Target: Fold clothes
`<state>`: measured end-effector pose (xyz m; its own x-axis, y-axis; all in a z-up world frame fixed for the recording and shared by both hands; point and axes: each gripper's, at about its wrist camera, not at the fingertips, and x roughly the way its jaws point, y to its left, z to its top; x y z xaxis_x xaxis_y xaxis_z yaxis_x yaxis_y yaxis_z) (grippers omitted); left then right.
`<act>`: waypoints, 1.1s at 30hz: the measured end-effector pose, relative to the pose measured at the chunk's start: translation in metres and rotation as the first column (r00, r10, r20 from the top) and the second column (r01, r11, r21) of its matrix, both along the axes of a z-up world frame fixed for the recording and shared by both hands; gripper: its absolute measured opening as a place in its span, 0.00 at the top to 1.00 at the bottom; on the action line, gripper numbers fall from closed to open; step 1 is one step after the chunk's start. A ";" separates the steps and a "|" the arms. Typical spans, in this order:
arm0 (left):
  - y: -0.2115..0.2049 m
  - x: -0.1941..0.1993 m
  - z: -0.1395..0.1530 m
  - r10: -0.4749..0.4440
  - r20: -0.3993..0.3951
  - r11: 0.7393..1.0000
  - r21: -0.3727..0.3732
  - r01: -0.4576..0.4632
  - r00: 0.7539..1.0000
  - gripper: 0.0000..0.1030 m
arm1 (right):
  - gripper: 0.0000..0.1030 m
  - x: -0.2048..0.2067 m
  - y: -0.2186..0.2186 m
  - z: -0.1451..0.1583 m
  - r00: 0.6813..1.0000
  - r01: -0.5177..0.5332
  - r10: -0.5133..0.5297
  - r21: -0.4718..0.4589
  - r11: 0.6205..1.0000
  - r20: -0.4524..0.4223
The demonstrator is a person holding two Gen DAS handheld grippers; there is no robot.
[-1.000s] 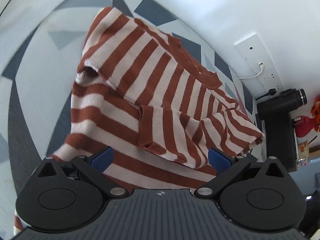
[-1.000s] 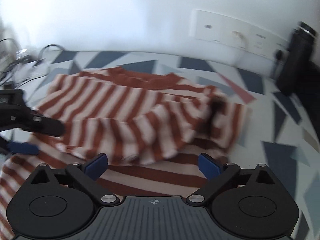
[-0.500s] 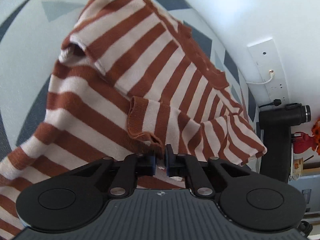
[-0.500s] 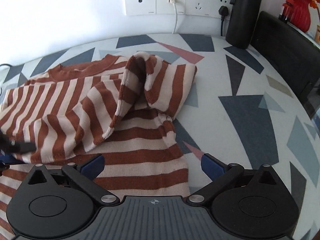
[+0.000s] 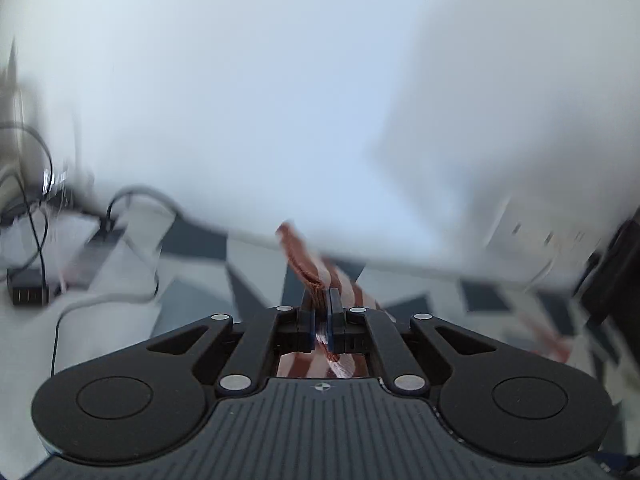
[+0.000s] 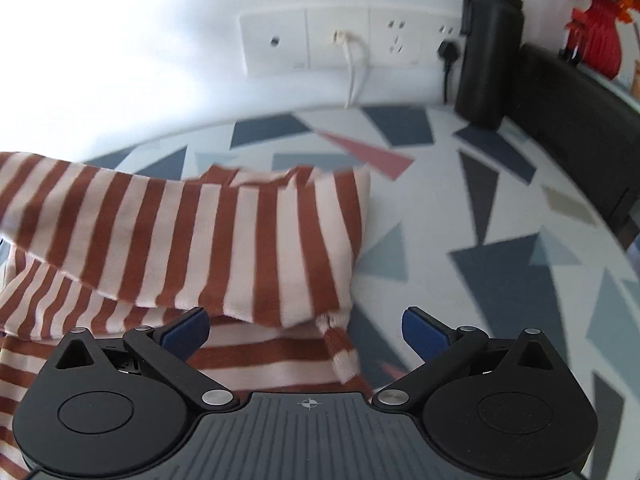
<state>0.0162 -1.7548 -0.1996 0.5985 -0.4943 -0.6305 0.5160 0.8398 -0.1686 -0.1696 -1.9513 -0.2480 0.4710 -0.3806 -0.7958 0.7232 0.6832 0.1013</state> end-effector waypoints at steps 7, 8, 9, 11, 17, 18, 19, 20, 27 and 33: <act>0.033 0.009 -0.054 0.082 -0.167 0.996 0.038 -0.077 0.982 0.95 | 0.01 -0.008 -0.006 -0.010 0.999 0.033 -0.033 0.043 0.999 -0.003; 0.034 0.010 -0.051 0.081 -0.157 0.996 0.036 -0.077 0.984 0.95 | 0.01 -0.010 -0.009 -0.010 0.998 0.054 -0.055 0.039 0.998 0.006; 0.034 0.012 -0.048 0.082 -0.145 0.996 0.033 -0.078 0.986 0.95 | 0.01 -0.012 -0.013 -0.009 0.997 0.081 -0.081 0.036 0.996 0.015; 0.035 0.015 -0.041 0.083 -0.123 0.996 0.027 -0.080 0.989 0.95 | 0.01 -0.014 -0.020 -0.012 0.994 0.108 -0.109 0.058 0.992 0.014; 0.031 0.034 -0.037 0.126 -0.071 0.991 0.056 -0.122 0.990 0.95 | 0.11 -0.024 -0.028 -0.026 0.977 0.212 -0.212 0.044 0.976 -0.011; 0.030 0.035 -0.038 0.122 -0.074 0.991 0.065 -0.118 0.990 0.95 | 0.13 -0.027 -0.029 -0.026 0.973 0.231 -0.231 0.034 0.972 -0.003; 0.029 0.034 -0.040 0.116 -0.079 0.991 0.075 -0.110 0.990 0.95 | 0.17 -0.029 -0.031 -0.026 0.969 0.246 -0.246 0.027 0.969 -0.001; 0.029 0.032 -0.040 0.108 -0.087 0.992 0.073 -0.102 0.990 0.95 | 0.17 -0.031 -0.034 -0.026 0.965 0.261 -0.261 0.031 0.965 0.000; 0.031 0.025 -0.046 0.092 -0.130 0.993 0.087 -0.081 0.987 0.95 | 0.17 -0.026 -0.020 -0.015 0.988 0.151 -0.153 -0.137 0.979 -0.006; 0.036 0.028 -0.050 0.110 -0.170 0.992 0.082 -0.097 0.979 0.94 | 0.13 -0.002 -0.008 -0.020 0.995 0.017 -0.039 -0.231 0.973 -0.092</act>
